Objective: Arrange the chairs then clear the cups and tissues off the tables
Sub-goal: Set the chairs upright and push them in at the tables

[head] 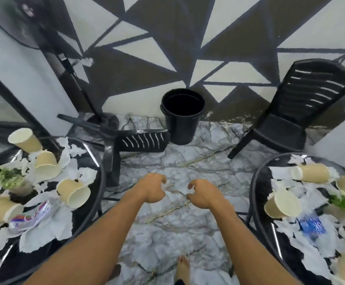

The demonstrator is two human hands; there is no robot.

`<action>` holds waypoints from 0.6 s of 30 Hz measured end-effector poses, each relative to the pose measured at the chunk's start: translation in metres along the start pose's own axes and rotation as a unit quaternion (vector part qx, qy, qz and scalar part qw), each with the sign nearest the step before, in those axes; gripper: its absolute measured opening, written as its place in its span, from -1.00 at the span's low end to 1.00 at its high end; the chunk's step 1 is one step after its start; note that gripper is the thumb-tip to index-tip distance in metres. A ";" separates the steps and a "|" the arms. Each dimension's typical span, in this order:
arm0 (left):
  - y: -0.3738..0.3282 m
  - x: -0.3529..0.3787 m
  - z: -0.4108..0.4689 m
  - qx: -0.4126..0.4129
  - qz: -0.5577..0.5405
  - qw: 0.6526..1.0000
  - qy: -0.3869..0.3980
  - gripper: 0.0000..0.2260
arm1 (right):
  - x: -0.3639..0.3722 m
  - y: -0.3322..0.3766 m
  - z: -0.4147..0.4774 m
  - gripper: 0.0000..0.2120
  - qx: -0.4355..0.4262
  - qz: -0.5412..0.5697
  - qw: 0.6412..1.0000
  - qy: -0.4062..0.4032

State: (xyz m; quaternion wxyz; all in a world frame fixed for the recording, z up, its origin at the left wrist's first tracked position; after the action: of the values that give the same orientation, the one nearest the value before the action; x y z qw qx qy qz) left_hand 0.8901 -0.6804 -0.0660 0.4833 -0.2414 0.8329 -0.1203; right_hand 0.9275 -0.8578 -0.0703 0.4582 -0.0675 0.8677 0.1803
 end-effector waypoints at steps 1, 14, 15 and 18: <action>0.001 -0.011 0.014 -0.007 -0.008 1.000 -0.007 -0.52 | -0.009 0.000 0.017 -0.56 -0.007 -0.004 1.000 0.006; 0.051 -0.126 0.197 -0.038 -0.093 0.993 -0.055 -0.57 | -0.113 0.050 0.227 -0.57 -0.056 -0.034 0.998 0.022; 0.054 -0.137 0.212 -0.036 -0.099 0.993 -0.061 -0.59 | -0.122 0.054 0.242 -0.57 -0.055 -0.037 0.998 0.021; 0.059 -0.167 0.255 -0.027 -0.092 0.994 -0.061 -0.63 | -0.148 0.063 0.287 -0.56 -0.048 -0.039 0.998 0.017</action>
State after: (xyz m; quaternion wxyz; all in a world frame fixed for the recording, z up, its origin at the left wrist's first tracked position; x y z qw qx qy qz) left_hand 1.1629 -0.5355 -0.0953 0.5137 -0.3368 0.7789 -0.1266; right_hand 1.2152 -0.6991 -0.0805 0.4460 -0.1259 0.8627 0.2023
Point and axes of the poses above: each hand's wrist, its own z-axis towards the middle knuckle, its own x-axis out of the palm, y = z × x, the point moved 9 cm from there along z, towards the middle knuckle, and after that the axes turned 7 degrees about -z, right-handed, at the moved point
